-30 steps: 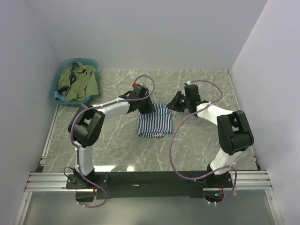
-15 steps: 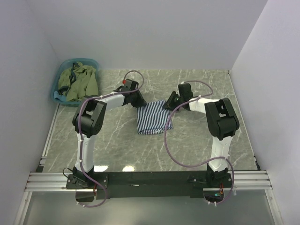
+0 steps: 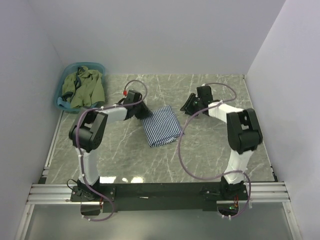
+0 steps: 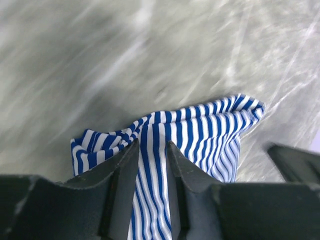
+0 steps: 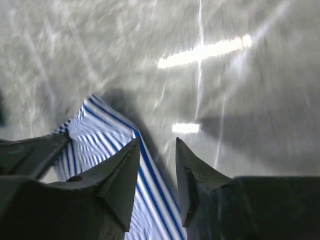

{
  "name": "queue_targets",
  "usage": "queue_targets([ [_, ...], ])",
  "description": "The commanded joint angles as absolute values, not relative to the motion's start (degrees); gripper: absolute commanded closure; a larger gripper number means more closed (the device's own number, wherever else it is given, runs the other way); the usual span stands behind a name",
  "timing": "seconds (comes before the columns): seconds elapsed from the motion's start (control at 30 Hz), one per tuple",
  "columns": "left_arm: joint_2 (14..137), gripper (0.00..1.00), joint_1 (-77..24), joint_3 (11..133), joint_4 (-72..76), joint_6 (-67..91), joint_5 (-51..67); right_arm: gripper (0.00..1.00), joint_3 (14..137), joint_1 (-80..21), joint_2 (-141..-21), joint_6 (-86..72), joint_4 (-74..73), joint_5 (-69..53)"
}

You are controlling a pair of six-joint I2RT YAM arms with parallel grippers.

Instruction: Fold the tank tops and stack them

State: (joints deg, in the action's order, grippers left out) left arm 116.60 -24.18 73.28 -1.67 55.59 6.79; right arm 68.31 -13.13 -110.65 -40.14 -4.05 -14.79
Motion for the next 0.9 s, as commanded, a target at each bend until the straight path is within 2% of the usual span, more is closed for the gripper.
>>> queue_targets([
  [0.0,110.4,0.65,-24.08,62.27,-1.24,61.5,1.67,0.55,64.09,-15.89,-98.11,-40.6,-6.15,-12.75],
  [0.2,100.23,0.66,-28.47,47.14,3.51,72.92,-1.91,0.43,43.37,-27.58,-80.53,-45.61,-4.92,-7.3],
  [0.4,92.2,0.66,-38.05,40.35,0.18,79.97,-6.77,0.35,28.76,-30.84,-64.09,-53.17,-7.28,-4.41],
  [0.47,91.41,0.65,-39.46,40.34,-2.26,79.63,-7.2,0.32,26.99,-31.9,-59.97,-55.01,-10.45,-3.17],
  [0.67,89.92,0.62,-39.81,40.87,-2.99,76.56,-7.29,0.3,23.21,-34.36,-53.89,-59.85,-15.38,-0.44],
  [0.87,90.35,0.62,-39.81,42.8,-2.02,73.31,-5.19,0.29,19.6,-35.51,-53.25,-63.98,-15.82,-0.17],
])
